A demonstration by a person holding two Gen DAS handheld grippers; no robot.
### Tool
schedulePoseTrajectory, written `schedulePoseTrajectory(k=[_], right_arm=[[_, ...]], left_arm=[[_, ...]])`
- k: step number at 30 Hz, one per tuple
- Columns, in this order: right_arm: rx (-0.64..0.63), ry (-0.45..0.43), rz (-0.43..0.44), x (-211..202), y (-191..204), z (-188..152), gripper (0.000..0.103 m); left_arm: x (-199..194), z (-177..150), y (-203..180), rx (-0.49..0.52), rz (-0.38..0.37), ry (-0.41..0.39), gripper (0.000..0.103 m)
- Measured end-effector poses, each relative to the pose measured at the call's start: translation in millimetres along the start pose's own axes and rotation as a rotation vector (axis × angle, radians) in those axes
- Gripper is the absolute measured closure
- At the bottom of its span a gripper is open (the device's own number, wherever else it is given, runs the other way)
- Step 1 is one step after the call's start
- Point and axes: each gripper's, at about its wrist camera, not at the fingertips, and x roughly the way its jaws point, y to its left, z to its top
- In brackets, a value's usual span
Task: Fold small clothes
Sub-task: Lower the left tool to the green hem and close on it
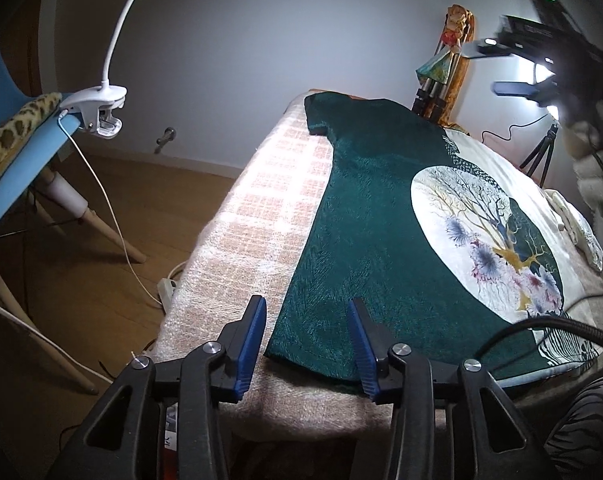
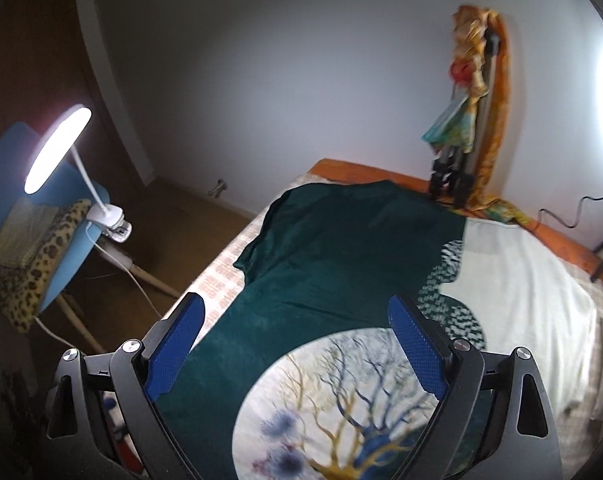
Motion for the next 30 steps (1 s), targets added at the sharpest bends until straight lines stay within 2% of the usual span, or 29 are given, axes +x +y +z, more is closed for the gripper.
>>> schedulePoseTrajectory(k=[5,6,8,16,22,26,30], right_arm=[[0.037,0.062,0.007,62,1,19,0.012],[0.04,0.072,0.005,71,2,22,0.017],[0.05,0.101,0.013,95,3,29,0.02],[0.061,0.15,0.047,160,14,54,0.02],[0.108,0.189,0.059,211,22,68,0.02],[0.091,0.223,0.034,241,34,73,0.02],[0.062,0.255,-0.001,263,39,75,0.021]], left_arm=[[15,-5,0,-0.004,-0.038,0.009,0.065],[18,-5,0,-0.01,-0.049,0.012,0.065],[21,-6,-1,-0.01,-0.052,0.009,0.065],[28,-7,0,-0.001,-0.064,-0.03,0.07],[30,-8,5,-0.012,-0.081,-0.045,0.083],[31,-6,11,-0.047,-0.118,-0.043,0.098],[30,-5,9,-0.049,-0.146,-0.042,0.103]])
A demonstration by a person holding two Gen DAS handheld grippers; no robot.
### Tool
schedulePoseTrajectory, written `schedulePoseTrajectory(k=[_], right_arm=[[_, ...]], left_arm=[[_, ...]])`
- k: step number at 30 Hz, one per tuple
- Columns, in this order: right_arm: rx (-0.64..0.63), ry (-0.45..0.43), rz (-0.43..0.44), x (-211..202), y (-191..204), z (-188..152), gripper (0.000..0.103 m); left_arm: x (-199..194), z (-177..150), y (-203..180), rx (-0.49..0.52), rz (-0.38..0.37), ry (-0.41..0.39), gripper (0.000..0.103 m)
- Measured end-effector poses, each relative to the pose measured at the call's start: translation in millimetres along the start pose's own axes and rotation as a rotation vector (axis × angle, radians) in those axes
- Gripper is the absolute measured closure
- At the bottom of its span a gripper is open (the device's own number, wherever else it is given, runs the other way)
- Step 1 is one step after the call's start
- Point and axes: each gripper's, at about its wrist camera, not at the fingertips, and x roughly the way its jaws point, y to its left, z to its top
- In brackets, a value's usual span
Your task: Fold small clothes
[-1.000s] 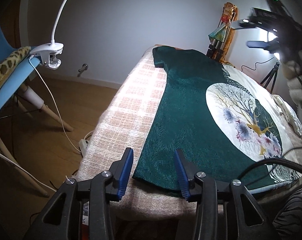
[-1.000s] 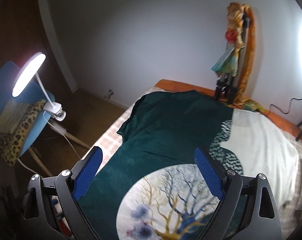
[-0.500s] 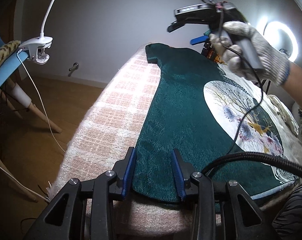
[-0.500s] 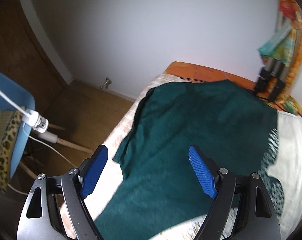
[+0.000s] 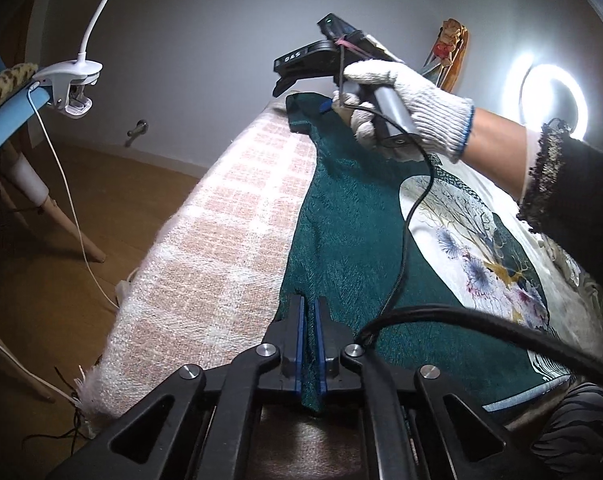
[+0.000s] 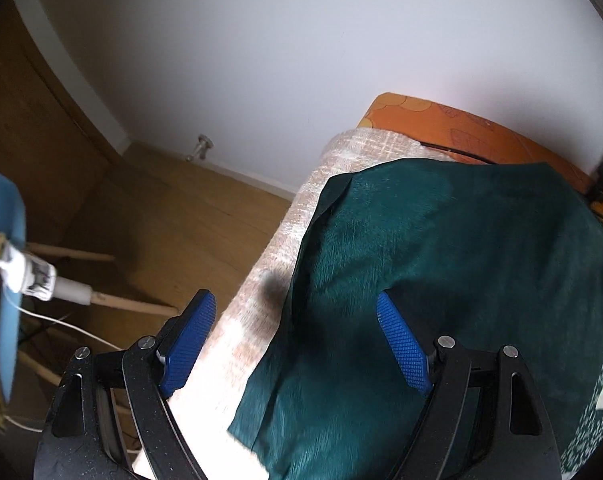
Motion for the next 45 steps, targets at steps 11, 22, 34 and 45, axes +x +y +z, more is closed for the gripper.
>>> schedulePoseTrajectory(k=[11,22,34,45], right_arm=[[-0.086,0.046,-0.128,13,1,6,0.075],[-0.063,-0.014,-0.048,-17,-18,13,0.101],[0.072,-0.129,-0.008,-100,-118,-20,0.101],[0.327,-0.094,-0.041,-109,-218,-68,0.097]], left_arm=[[-7,6,-15,0.038,-0.04,-0.018,0.103],[-23,19,-40,0.096,-0.081,-0.04,0.103],[-24,21,-124,0.265,-0.204,0.014,0.103],[-2,4,-186,0.433,-0.254,0.147,0.103]])
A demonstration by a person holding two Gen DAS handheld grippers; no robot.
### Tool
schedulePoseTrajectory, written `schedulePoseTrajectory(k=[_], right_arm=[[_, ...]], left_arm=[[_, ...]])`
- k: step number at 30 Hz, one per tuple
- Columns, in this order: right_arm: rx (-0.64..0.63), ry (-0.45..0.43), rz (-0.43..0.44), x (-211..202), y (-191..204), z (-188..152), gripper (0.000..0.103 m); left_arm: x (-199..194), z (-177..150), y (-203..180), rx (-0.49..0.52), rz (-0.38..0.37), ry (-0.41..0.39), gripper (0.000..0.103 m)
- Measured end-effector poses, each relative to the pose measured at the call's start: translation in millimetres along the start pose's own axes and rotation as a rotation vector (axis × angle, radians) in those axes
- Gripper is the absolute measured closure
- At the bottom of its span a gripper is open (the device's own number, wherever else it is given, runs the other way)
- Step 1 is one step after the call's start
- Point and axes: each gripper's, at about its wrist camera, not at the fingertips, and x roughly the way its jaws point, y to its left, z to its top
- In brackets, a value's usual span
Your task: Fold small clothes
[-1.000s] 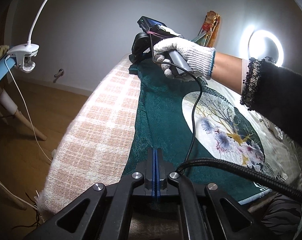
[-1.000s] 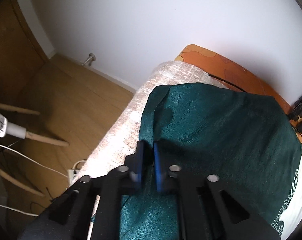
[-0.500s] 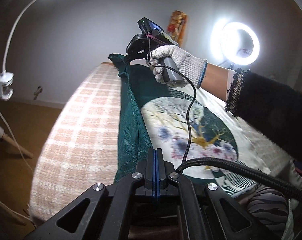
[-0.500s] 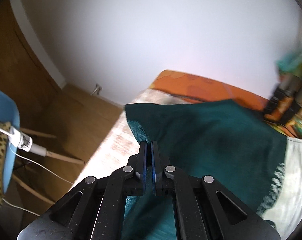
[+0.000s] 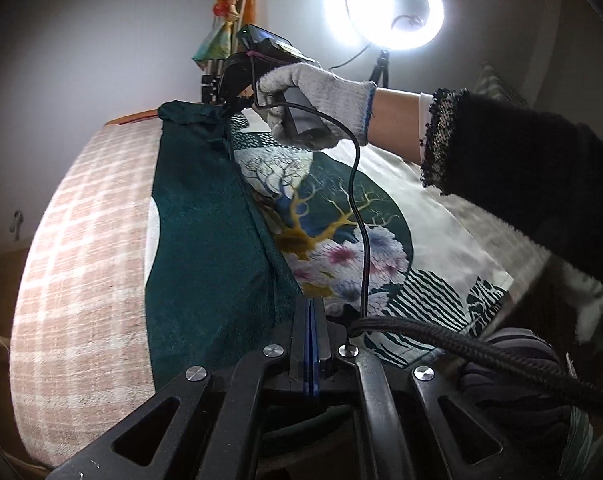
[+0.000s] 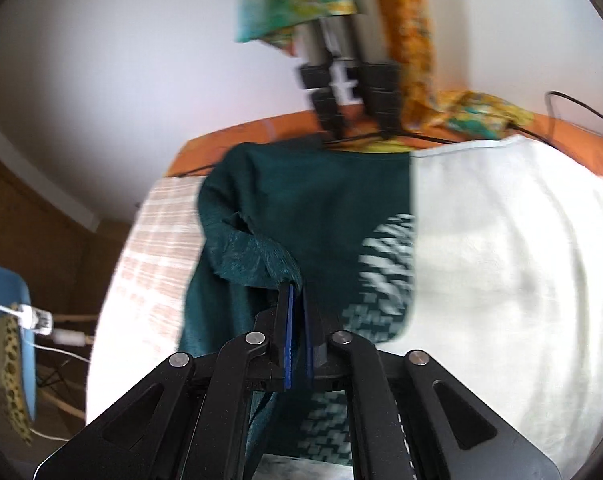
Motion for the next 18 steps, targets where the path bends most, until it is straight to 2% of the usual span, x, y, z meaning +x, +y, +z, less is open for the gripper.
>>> schedulePoseTrajectory(k=[2,3,5,7,9,10,15,18], right_arm=[[-0.042,0.004,-0.098,-3,0,2,0.096],[-0.082,-0.003,-0.128,-6,3,3,0.092],[-0.16,-0.037,-0.154,-15,8,5,0.085],[-0.226,-0.08,-0.133,-23,20,8,0.075],[-0.286,-0.096,-0.097,-23,32,12,0.053],[-0.301,-0.099,-0.097,-22,33,11,0.05],[-0.438,-0.049,-0.093,11,56,11,0.05],[-0.543,-0.027,-0.127,30,72,4,0.05]], left_arm=[[1,0,1,0.002,-0.021,0.022,0.1],[1,-1,1,0.002,-0.028,0.03,0.089],[2,-3,4,-0.009,-0.023,0.026,0.084],[-3,-5,10,-0.027,-0.016,0.015,0.084],[-8,-6,18,-0.042,0.009,0.003,0.084],[-9,-6,21,-0.046,0.026,0.0,0.084],[-12,-11,39,-0.073,0.072,-0.001,0.084],[-5,-15,48,-0.084,0.078,0.019,0.084]])
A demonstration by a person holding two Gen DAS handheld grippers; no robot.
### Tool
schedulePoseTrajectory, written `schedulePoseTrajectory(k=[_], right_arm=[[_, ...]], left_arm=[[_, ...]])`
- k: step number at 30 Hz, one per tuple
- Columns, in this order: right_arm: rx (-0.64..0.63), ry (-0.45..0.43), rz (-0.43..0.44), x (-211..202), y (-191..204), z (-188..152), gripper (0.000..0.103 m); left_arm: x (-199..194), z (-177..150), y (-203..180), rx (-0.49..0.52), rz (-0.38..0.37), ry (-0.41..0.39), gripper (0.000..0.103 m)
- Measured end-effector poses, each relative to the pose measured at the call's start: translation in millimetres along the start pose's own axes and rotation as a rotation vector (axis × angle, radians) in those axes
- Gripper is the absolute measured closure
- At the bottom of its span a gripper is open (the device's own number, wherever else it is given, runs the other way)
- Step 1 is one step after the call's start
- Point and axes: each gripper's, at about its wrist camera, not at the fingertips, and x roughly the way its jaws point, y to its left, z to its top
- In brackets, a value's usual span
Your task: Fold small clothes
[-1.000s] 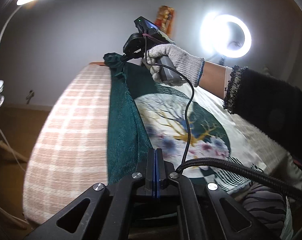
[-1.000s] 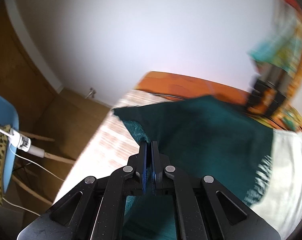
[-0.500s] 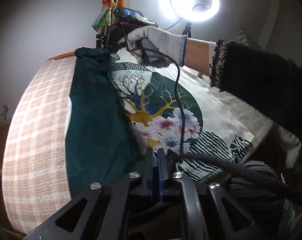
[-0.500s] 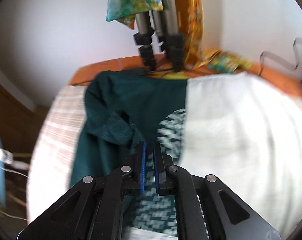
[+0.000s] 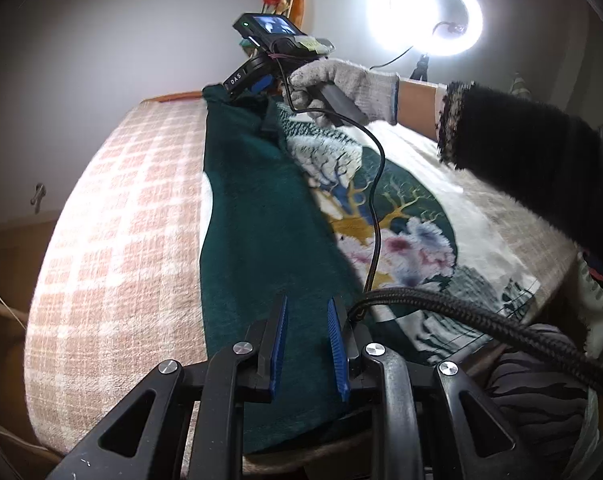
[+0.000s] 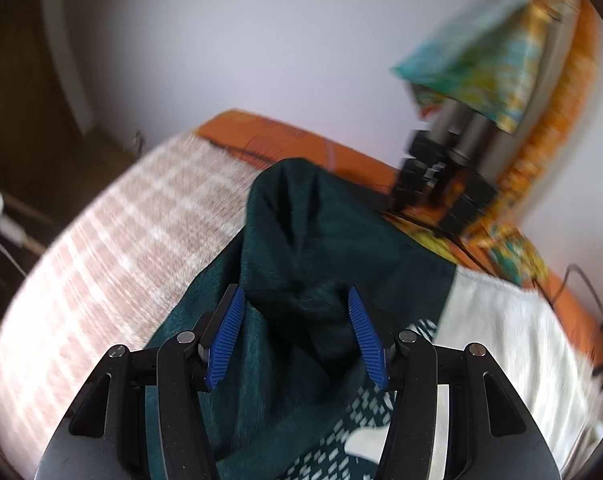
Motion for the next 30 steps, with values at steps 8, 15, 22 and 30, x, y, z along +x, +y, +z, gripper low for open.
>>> schedulePoseTrajectory(k=[8,15,22,30], right_arm=[[-0.013,0.016,-0.104,22,-6,15,0.099],[0.221,0.019,-0.23,13,-65,15,0.092],[0.294,-0.041,-0.184,-50,-84,-6,0.06],[0.302,-0.127,-0.054,-154,-68,-37,0.056]], left_arm=[[23,-10,5,-0.032,-0.025,0.05,0.084],[22,-10,-3,-0.009,-0.026,0.05,0.084],[-9,-8,-8,0.007,0.024,-0.012,0.084],[-44,-9,-10,0.017,0.051,-0.05,0.076]])
